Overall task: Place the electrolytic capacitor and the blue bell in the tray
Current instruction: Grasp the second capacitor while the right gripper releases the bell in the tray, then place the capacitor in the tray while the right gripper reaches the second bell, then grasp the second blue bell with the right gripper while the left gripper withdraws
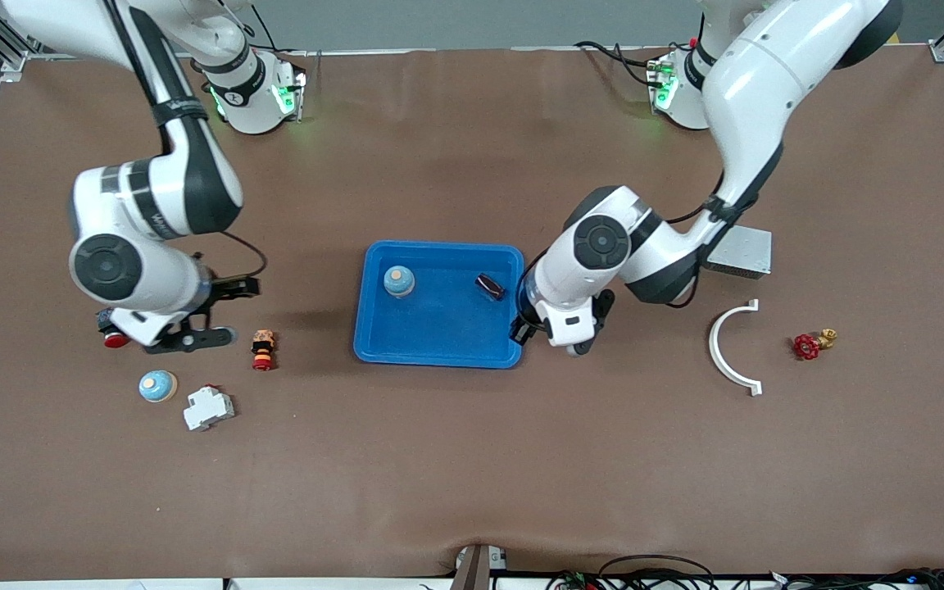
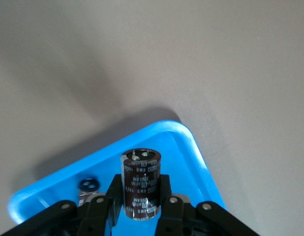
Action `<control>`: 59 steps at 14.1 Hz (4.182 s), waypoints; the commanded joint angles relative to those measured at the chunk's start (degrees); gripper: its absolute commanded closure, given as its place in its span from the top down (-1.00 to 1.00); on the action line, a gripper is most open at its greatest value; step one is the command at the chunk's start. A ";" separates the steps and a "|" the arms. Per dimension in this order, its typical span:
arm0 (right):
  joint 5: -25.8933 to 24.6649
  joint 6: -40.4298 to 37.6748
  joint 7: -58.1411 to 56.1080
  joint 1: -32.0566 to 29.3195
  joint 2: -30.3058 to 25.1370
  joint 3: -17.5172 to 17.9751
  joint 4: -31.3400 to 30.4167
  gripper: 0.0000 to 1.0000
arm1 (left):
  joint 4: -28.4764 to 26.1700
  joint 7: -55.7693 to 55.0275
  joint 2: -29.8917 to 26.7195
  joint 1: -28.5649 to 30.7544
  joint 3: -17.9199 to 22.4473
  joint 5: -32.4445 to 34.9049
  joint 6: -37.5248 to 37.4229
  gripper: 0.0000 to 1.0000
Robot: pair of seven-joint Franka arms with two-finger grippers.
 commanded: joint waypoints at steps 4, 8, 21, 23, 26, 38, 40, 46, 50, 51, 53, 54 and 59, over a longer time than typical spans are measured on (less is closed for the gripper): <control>-6.65 8.73 -17.90 -9.78 0.84 1.22 1.25 1.00 | 7.23 -5.03 6.18 -10.37 6.72 -0.44 2.48 -0.80; -5.78 21.21 -34.79 -17.17 5.66 1.31 2.03 1.00 | 7.14 -3.89 5.84 -10.91 6.82 0.26 2.39 1.00; 5.48 19.74 -43.51 -19.46 22.64 1.40 13.99 1.00 | 6.97 31.24 -15.15 1.21 6.02 -0.44 -20.88 1.00; 5.30 19.83 -43.69 -19.73 23.69 1.31 14.08 1.00 | 6.88 35.64 -18.41 3.93 6.03 -0.62 -24.23 1.00; 5.30 19.83 -43.69 -19.73 25.36 1.40 15.31 1.00 | 6.97 41.68 -22.72 7.45 6.03 -0.44 -30.20 1.00; 5.56 20.27 -45.53 -19.73 28.71 1.40 15.75 1.00 | 6.44 79.49 -35.90 13.28 15.92 -10.62 -42.85 1.00; 5.47 20.44 -45.97 -19.73 28.79 1.31 15.75 1.00 | 6.09 84.41 -38.36 11.07 21.38 -14.14 -44.80 1.00; 5.30 20.36 -49.66 -19.29 28.62 1.40 15.92 -0.80 | 2.06 91.20 -44.69 5.01 31.41 -15.99 -49.90 1.00; 5.82 16.86 -48.35 -18.59 26.61 1.57 15.84 -0.97 | 0.99 95.95 -46.37 4.82 33.01 -16.44 -52.10 1.00; 5.91 13.97 -46.69 -17.98 25.38 1.57 15.92 -0.99 | 1.08 95.95 -46.46 5.26 32.66 -16.61 -52.63 1.00; 5.91 6.68 -40.03 -16.57 21.43 1.75 16.01 -1.00 | 1.25 96.13 -47.16 5.35 32.57 -17.14 -54.55 1.00; 5.91 3.51 -36.08 -15.26 19.24 1.75 15.92 -1.00 | 1.08 96.39 -47.16 5.26 32.66 -17.66 -54.91 1.00; 6.09 -6.70 -12.45 -6.83 12.11 2.71 15.92 -1.00 | 0.29 96.30 -48.22 5.18 30.90 -17.58 -55.00 1.00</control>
